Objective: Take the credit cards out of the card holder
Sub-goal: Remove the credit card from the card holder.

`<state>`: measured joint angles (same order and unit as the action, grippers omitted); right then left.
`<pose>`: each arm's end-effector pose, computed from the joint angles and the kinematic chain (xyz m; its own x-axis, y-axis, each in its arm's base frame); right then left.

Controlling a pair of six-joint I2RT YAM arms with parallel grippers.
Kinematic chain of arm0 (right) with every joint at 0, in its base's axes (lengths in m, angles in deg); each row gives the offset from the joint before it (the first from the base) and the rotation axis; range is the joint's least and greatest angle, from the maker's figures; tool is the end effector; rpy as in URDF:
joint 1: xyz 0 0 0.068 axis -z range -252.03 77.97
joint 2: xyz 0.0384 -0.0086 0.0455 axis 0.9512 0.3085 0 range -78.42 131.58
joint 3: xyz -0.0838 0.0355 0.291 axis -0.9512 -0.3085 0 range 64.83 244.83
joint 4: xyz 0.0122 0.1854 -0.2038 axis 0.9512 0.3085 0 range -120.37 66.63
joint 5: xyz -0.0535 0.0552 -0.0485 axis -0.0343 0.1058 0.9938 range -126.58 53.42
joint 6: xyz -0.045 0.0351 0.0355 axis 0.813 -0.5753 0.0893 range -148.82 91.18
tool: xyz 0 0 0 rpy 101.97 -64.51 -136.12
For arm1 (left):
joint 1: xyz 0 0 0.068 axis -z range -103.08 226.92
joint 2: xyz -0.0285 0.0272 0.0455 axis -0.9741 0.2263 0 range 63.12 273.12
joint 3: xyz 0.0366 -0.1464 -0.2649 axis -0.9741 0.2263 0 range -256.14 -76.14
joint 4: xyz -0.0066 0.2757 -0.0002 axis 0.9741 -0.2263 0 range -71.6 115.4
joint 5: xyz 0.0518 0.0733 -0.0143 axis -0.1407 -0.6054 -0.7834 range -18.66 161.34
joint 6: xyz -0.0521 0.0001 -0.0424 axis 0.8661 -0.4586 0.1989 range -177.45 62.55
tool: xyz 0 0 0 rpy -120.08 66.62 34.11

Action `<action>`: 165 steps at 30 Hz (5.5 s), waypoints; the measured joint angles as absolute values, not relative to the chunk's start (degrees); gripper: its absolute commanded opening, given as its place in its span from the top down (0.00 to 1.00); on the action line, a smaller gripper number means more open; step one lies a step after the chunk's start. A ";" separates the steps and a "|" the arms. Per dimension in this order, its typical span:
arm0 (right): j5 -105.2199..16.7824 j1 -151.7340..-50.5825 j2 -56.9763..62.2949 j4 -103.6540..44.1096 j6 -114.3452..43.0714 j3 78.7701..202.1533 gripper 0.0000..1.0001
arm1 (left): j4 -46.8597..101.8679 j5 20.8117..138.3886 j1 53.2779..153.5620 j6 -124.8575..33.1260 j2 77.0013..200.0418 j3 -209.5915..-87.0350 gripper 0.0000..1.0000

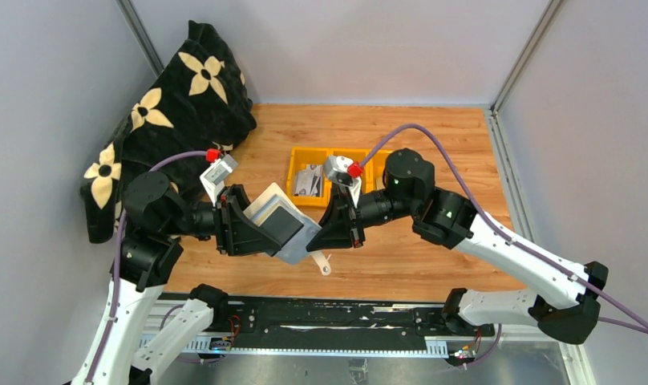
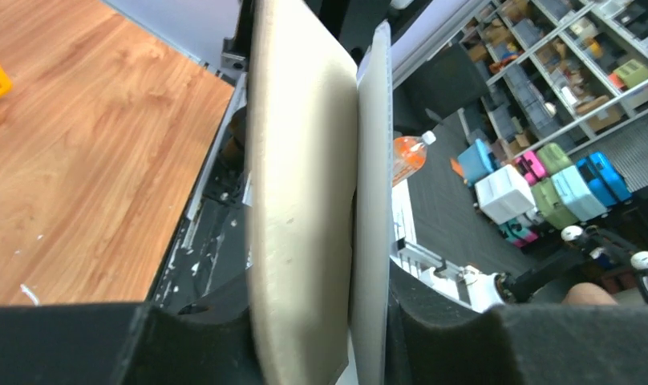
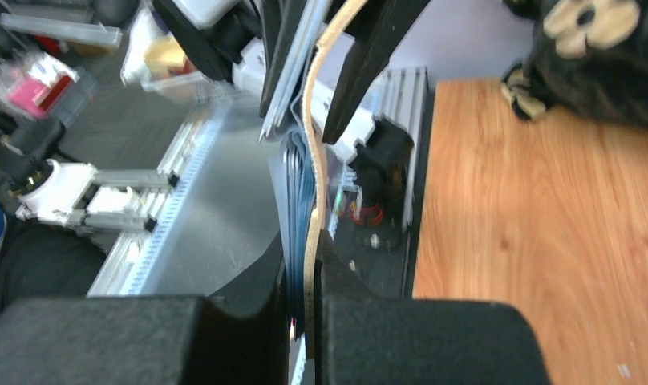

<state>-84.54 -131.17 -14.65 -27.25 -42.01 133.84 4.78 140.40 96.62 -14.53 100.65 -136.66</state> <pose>0.0952 0.2370 0.4676 -0.1995 -0.0360 -0.9792 -0.9346 -0.2932 0.2012 0.0714 -0.0787 0.4551 -0.6518 -0.0250 -0.7580 0.7581 0.0067 -0.6521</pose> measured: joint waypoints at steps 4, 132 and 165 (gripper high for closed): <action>-83.87 -131.10 -10.48 -10.53 -37.99 144.44 1.00 | -7.57 140.79 96.65 -27.45 103.91 -141.29 0.64; -65.44 -130.40 -19.20 -68.93 -75.52 110.43 1.00 | 7.77 132.94 96.23 -13.39 97.64 -132.66 0.88; -69.85 -128.74 -17.60 -76.23 -81.40 108.29 1.00 | 5.32 132.35 96.56 -16.39 98.60 -133.35 0.85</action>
<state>-69.85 -128.74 -17.60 -76.23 -81.40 108.29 5.32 132.35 96.56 -16.39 98.60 -133.35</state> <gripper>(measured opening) 0.012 0.129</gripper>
